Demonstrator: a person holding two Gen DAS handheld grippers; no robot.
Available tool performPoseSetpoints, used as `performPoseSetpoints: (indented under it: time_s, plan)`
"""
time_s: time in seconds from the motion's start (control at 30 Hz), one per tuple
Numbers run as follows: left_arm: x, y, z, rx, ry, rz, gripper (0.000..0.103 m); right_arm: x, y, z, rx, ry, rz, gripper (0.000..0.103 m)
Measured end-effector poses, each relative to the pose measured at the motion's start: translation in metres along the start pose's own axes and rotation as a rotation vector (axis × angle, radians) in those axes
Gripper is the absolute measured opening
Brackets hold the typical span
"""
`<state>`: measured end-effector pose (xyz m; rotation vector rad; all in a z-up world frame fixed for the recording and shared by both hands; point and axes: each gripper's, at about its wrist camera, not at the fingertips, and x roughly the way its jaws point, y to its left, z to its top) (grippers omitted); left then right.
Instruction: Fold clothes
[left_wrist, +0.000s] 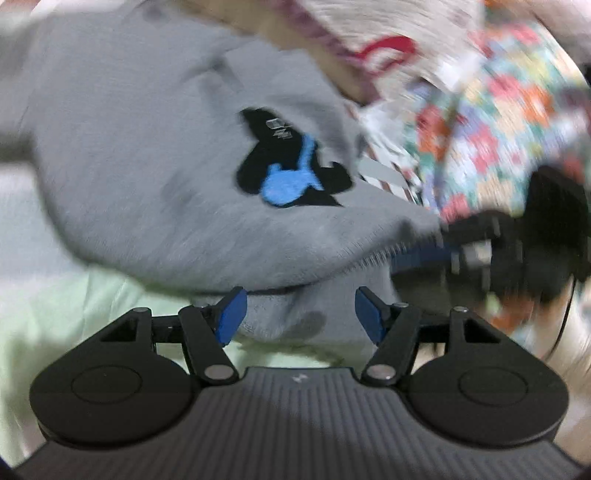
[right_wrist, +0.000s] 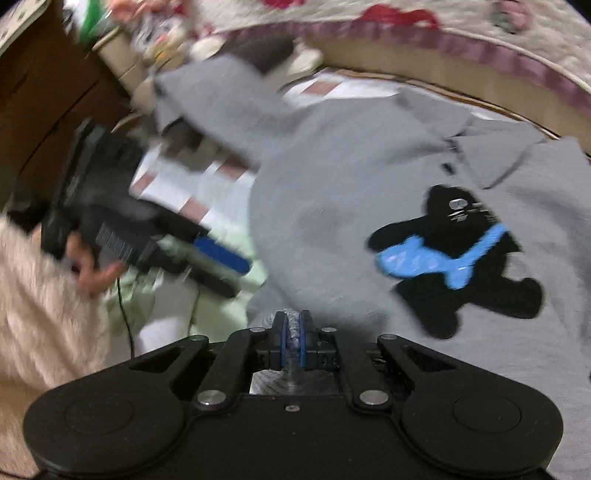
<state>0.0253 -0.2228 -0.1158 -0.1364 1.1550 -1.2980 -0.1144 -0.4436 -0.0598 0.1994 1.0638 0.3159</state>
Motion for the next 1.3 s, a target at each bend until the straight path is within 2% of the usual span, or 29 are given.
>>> performPoseSetpoints:
  time_s: [0.07,0.13,0.23,0.33,0.43,0.47,0.53,0.57,0.63,0.67,0.73,0.77,0.8,0.9,0.97,1.0,1.1,1.2,1.23,1.27,1.3]
  plan:
    - [0.001,-0.025,-0.006,0.238,-0.018,0.051,0.064,-0.002,-0.006,0.002,0.015,-0.006,-0.021,0.008]
    - [0.007,-0.044,-0.011,0.421,-0.001,0.082,0.065,-0.001,-0.015,0.005,0.036,-0.007,-0.027,0.007]
    - [0.021,-0.060,-0.013,0.530,0.007,0.090,0.067,0.001,-0.021,0.004,0.071,-0.015,0.000,0.007]
    - [0.039,-0.071,-0.022,0.647,0.021,0.117,0.080,-0.001,-0.027,0.004,0.101,-0.030,0.028,0.007]
    - [0.067,-0.086,-0.035,0.825,0.065,0.232,0.082,-0.006,-0.033,0.005,0.121,-0.049,0.040,0.007]
    - [0.074,-0.089,-0.037,0.845,0.061,0.258,0.079,-0.009,-0.034,0.005,0.124,-0.057,0.037,0.007]
    - [0.078,-0.090,-0.030,0.775,0.048,0.273,0.048,-0.014,-0.037,0.005,0.130,-0.073,0.030,0.007]
    - [0.078,-0.090,-0.025,0.732,0.042,0.280,0.005,-0.017,-0.038,0.004,0.133,-0.082,0.025,0.007]
    - [0.066,-0.092,-0.012,0.672,-0.027,0.328,0.006,-0.035,-0.043,-0.004,0.140,-0.117,-0.022,0.009]
    - [0.052,-0.093,-0.004,0.652,-0.083,0.340,0.006,-0.047,-0.045,-0.009,0.147,-0.139,-0.049,0.014]
    - [0.022,-0.092,0.013,0.571,-0.179,0.344,0.006,-0.078,-0.053,-0.027,0.156,-0.191,-0.119,0.017]
    - [0.008,-0.091,0.021,0.527,-0.225,0.345,0.006,-0.096,-0.058,-0.039,0.162,-0.219,-0.161,0.030]
    - [-0.002,-0.091,0.025,0.506,-0.255,0.349,0.006,-0.113,-0.066,-0.053,0.193,-0.241,-0.204,0.042]
    - [-0.025,-0.094,0.034,0.471,-0.329,0.366,0.006,-0.162,-0.089,-0.095,0.290,-0.305,-0.333,0.048]
    - [-0.040,-0.096,0.040,0.447,-0.378,0.377,0.006,-0.185,-0.113,-0.126,0.451,-0.335,-0.352,0.054]
    - [-0.048,-0.097,0.043,0.435,-0.402,0.382,0.006,-0.193,-0.127,-0.144,0.559,-0.352,-0.341,0.057]
    - [-0.071,-0.100,0.051,0.399,-0.475,0.398,0.006,-0.196,-0.151,-0.191,0.797,-0.401,-0.253,0.060]
    - [-0.069,-0.102,0.049,0.396,-0.470,0.405,0.006,-0.182,-0.166,-0.226,1.005,-0.475,-0.105,0.063]
    - [-0.066,-0.104,0.047,0.396,-0.466,0.409,0.006,-0.174,-0.169,-0.234,1.064,-0.501,-0.050,0.063]
    - [-0.065,-0.104,0.046,0.391,-0.465,0.407,0.006,-0.168,-0.171,-0.232,1.062,-0.513,-0.036,0.063]
    - [-0.065,-0.105,0.044,0.383,-0.466,0.403,0.006,-0.161,-0.172,-0.230,1.060,-0.526,-0.022,0.057]
